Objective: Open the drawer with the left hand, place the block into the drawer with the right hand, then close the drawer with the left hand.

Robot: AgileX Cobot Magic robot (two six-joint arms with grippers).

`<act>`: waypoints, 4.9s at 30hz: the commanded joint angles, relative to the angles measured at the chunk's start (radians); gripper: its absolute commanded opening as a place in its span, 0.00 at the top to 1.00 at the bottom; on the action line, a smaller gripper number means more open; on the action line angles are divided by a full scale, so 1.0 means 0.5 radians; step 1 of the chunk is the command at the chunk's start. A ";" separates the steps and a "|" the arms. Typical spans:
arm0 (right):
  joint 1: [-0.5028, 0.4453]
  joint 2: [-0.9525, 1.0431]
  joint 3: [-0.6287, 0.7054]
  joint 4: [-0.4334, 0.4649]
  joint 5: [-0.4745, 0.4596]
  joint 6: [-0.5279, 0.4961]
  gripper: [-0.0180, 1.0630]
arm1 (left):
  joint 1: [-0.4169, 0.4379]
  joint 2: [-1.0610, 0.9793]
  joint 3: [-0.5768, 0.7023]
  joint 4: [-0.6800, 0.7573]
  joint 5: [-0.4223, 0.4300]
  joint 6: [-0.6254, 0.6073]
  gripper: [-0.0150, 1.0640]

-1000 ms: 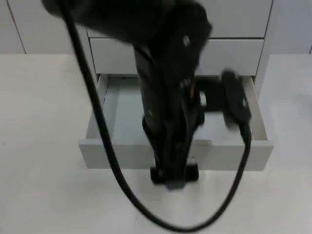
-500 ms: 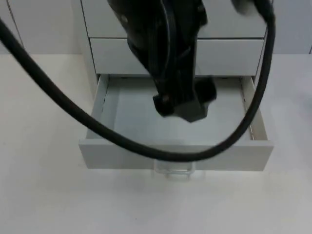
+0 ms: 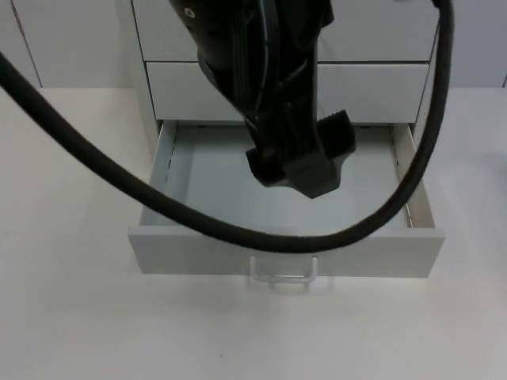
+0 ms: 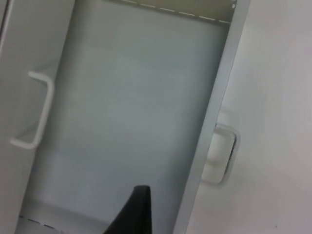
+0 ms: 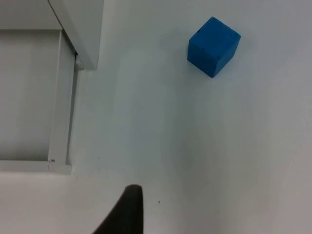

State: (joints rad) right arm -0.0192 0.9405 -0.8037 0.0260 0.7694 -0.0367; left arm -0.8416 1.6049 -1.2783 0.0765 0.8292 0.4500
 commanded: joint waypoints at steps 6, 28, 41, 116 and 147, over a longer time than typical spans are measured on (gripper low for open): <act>-0.011 -0.004 -0.007 0.003 0.020 -0.009 0.01 | 0.233 -0.151 -0.006 -0.165 0.089 -0.102 0.04; -0.011 -0.004 -0.007 -0.009 0.009 -0.009 0.01 | 1.849 -0.951 0.159 -0.555 0.388 -0.340 0.04; -0.011 -0.004 -0.007 -0.052 0.045 -0.009 0.01 | 2.048 -1.353 0.725 -0.701 0.200 -0.340 0.04; -0.127 2.934 -2.249 0.057 0.283 -1.303 0.17 | 2.048 -1.387 0.733 -0.712 0.084 -0.336 0.04; 0.013 1.774 -1.829 0.100 0.719 -0.354 0.98 | 2.048 -1.387 0.733 -0.712 0.098 -0.336 0.04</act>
State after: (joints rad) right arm -0.0168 1.8489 -1.7287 0.0777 1.1261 -0.2323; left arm 0.1818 0.9192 -0.9146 -0.2674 0.8824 0.2870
